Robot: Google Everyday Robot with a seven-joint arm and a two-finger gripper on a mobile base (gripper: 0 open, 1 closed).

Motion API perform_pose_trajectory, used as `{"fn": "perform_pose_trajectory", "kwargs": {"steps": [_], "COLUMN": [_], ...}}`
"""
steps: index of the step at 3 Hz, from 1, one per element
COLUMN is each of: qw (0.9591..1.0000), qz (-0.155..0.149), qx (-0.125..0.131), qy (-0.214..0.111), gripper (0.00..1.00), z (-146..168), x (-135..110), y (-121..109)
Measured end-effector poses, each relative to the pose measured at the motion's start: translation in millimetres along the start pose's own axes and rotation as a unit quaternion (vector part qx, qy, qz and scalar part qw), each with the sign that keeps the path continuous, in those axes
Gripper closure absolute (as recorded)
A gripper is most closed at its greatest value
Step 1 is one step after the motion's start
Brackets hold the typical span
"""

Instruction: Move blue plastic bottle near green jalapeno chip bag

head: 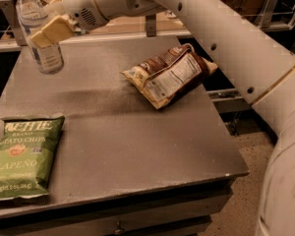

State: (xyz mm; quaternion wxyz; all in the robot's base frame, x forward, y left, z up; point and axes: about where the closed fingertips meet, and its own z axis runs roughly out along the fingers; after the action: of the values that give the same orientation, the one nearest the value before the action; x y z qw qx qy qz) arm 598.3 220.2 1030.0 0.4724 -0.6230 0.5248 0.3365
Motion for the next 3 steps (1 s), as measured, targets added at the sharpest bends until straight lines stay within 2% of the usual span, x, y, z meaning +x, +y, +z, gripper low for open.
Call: {"fn": "perform_pose_trajectory", "kwargs": {"steps": [1, 2, 3], "qw": [1.0, 0.9996, 0.998], "qz": [0.0, -0.01, -0.019], "qx": [0.0, -0.027, -0.059], "qy": [0.0, 0.001, 0.009], "gripper": [1.0, 1.0, 1.0], "z": [0, 22, 47], "x": [0, -3, -10], "y": [0, 12, 39]}}
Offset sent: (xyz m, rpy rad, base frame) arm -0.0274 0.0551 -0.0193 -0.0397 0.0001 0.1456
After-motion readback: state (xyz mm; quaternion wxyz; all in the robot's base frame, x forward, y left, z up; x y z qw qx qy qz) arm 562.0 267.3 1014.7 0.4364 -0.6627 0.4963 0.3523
